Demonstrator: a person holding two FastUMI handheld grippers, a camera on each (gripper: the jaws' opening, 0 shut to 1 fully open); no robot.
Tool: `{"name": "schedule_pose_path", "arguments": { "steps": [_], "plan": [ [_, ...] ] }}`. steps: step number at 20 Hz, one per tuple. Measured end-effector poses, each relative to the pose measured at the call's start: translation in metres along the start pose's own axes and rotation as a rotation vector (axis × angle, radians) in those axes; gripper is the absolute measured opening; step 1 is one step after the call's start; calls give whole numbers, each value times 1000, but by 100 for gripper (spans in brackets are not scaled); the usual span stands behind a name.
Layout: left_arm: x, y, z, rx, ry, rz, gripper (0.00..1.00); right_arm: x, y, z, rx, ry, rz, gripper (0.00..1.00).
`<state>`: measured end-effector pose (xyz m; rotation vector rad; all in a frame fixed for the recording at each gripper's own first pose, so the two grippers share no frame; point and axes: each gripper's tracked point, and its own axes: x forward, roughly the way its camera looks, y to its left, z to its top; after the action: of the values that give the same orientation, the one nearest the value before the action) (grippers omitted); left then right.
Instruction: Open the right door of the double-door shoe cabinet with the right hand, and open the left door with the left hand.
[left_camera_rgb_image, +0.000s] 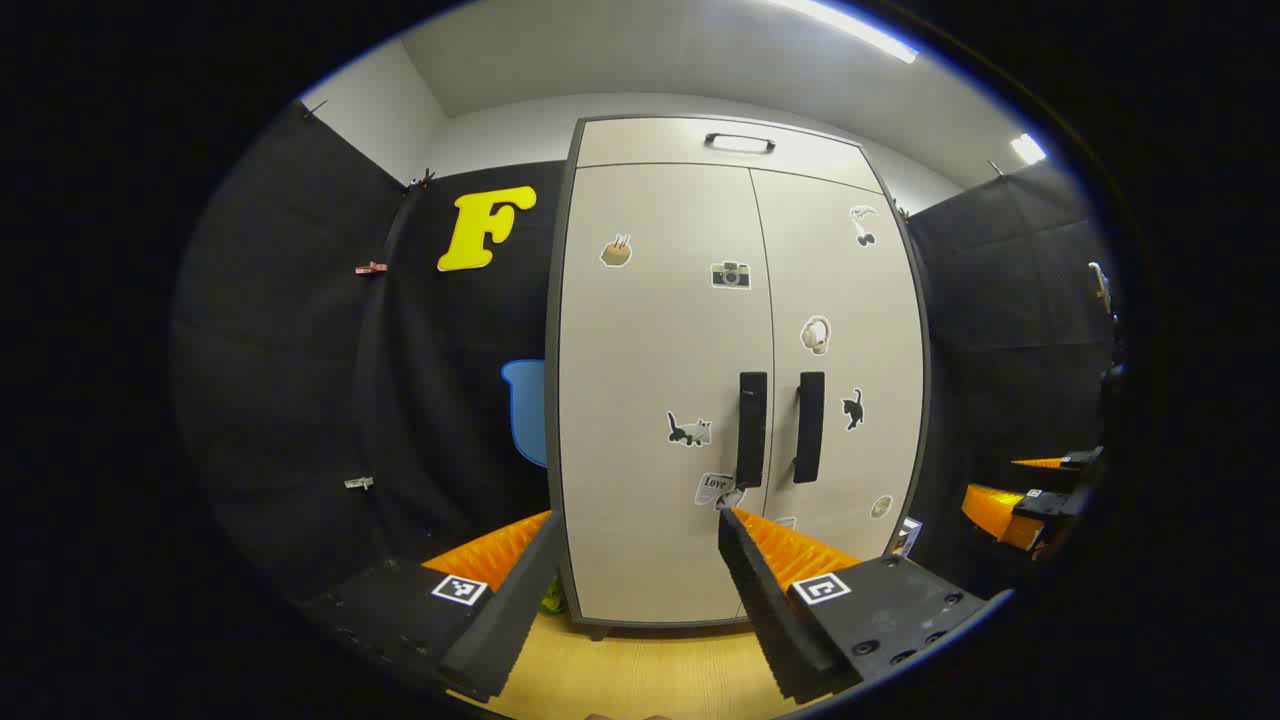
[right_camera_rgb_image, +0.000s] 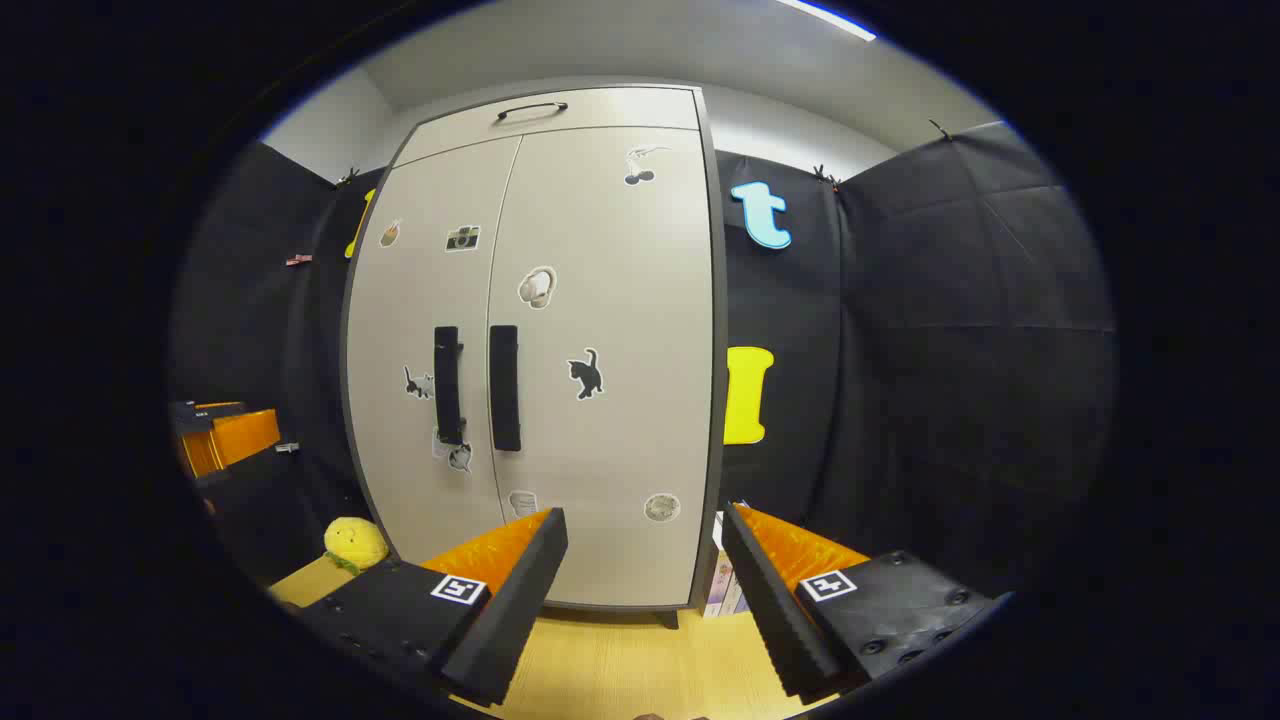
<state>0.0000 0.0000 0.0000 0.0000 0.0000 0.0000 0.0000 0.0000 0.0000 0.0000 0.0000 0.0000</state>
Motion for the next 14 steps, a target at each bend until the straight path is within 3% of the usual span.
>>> {"name": "schedule_pose_path", "arguments": {
  "steps": [14],
  "plan": [
    [1, 6, -7, -1, 16, -25, 95, 1, 19, 5, -19, -3, 18, 98]
  ]
}}
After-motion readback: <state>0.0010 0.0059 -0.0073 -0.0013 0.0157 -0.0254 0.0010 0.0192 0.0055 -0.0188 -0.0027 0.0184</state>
